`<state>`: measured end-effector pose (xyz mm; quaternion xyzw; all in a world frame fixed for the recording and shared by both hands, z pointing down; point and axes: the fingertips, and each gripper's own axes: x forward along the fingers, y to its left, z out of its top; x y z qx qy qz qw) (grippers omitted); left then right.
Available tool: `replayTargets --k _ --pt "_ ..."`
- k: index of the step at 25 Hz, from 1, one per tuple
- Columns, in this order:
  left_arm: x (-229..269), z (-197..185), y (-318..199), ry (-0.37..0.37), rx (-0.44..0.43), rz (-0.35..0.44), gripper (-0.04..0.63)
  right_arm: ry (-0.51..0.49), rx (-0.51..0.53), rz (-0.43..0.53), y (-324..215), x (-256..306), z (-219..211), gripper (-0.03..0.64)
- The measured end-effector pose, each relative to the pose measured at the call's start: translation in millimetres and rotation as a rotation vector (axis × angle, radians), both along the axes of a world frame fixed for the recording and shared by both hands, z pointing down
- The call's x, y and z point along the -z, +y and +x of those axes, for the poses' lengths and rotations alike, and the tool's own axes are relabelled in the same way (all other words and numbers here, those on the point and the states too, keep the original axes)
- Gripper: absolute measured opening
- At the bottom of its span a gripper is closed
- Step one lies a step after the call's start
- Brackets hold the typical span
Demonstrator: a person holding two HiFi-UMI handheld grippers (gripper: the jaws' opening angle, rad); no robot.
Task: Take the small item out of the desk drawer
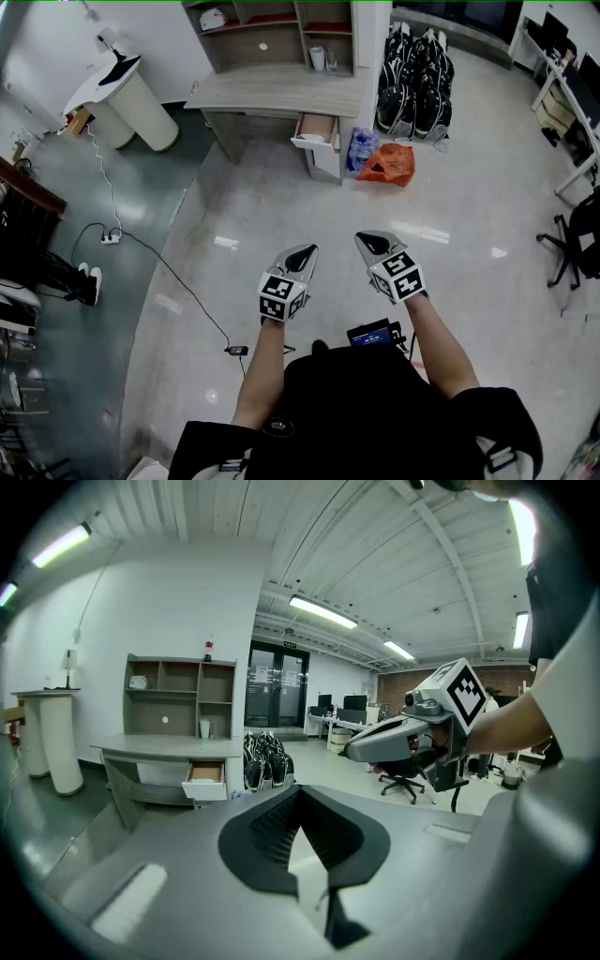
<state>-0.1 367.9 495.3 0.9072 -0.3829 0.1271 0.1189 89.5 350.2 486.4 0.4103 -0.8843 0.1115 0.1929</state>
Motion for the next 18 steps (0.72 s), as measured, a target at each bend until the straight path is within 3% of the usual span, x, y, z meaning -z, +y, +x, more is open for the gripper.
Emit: replayTargets --k 18 --pt "-0.6 5.1 1.2 -0.022 -0.013 0.002 0.002 -0.018 0.004 -0.013 3.2 -2.8 4.9 0.003"
